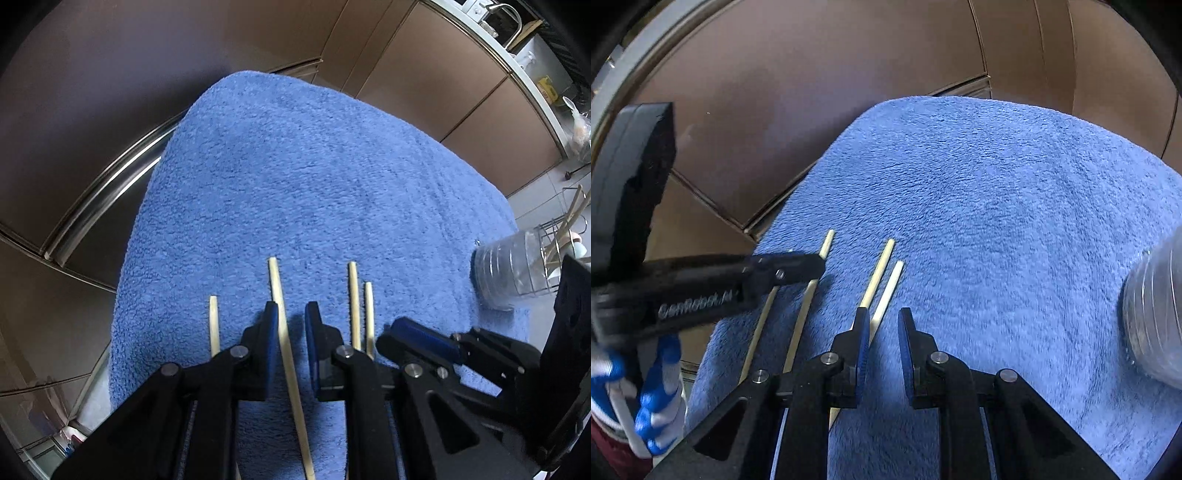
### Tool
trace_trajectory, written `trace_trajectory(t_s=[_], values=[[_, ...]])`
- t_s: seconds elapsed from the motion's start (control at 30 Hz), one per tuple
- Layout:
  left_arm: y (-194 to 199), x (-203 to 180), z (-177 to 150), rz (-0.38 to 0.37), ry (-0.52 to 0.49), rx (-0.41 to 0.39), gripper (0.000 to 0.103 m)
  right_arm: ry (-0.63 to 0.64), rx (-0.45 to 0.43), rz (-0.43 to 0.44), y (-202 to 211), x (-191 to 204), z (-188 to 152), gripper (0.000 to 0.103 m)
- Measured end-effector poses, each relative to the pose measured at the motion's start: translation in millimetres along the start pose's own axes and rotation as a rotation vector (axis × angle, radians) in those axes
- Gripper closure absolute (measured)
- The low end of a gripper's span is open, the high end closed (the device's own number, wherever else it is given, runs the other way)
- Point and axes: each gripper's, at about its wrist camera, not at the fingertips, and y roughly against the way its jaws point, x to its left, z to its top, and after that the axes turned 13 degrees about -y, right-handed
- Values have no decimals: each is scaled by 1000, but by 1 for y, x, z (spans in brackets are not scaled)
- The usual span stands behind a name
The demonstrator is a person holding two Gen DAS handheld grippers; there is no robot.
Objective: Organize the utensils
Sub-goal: 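Lower both tools onto the remaining bamboo chopsticks on the towel, then close the left tool on one chopstick while the right tool closes on another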
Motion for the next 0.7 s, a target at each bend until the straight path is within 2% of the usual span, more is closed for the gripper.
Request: trace_trajectory(t_s=[0.43, 0.7], values=[[-13, 5, 4, -23, 21, 55, 90, 97, 54, -175, -38, 31, 24, 89], [-16, -5, 8, 26, -12, 88, 90, 132, 92, -176, -27, 22, 8, 97]])
